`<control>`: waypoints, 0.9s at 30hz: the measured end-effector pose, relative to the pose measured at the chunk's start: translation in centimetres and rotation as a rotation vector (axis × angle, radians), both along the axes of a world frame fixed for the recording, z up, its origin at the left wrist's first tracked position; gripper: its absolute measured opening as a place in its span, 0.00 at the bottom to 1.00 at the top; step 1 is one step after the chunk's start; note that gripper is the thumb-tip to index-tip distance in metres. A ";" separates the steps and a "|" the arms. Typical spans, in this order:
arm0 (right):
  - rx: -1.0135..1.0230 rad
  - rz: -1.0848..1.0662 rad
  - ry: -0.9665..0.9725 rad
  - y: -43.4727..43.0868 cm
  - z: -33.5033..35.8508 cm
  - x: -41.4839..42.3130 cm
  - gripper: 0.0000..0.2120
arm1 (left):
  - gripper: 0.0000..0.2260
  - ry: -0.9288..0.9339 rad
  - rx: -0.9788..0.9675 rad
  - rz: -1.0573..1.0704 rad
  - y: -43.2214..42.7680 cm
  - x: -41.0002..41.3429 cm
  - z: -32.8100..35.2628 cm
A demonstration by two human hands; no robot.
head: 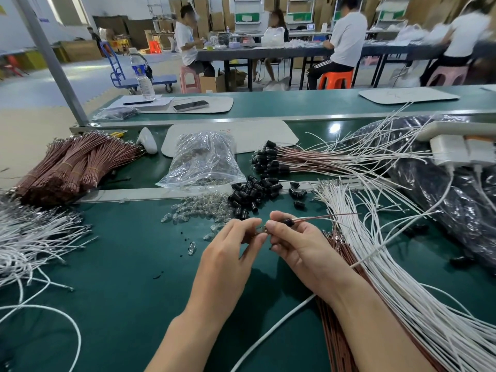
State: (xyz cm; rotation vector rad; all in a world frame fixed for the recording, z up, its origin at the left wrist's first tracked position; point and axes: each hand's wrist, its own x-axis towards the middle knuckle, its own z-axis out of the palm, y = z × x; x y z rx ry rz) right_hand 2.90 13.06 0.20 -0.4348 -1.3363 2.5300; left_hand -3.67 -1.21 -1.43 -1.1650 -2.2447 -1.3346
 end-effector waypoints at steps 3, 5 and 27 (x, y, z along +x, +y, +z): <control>0.009 0.001 -0.008 0.0 0.0 0.0 0.16 | 0.07 -0.006 -0.020 -0.026 -0.1 0.1 0.1; 0.013 0.005 -0.010 -0.1 -0.1 0.1 0.16 | 0.06 -0.002 -0.027 -0.029 -0.2 0.1 0.1; 0.020 0.009 0.018 -0.1 0.0 0.1 0.13 | 0.07 -0.010 0.025 -0.013 0.0 0.1 0.0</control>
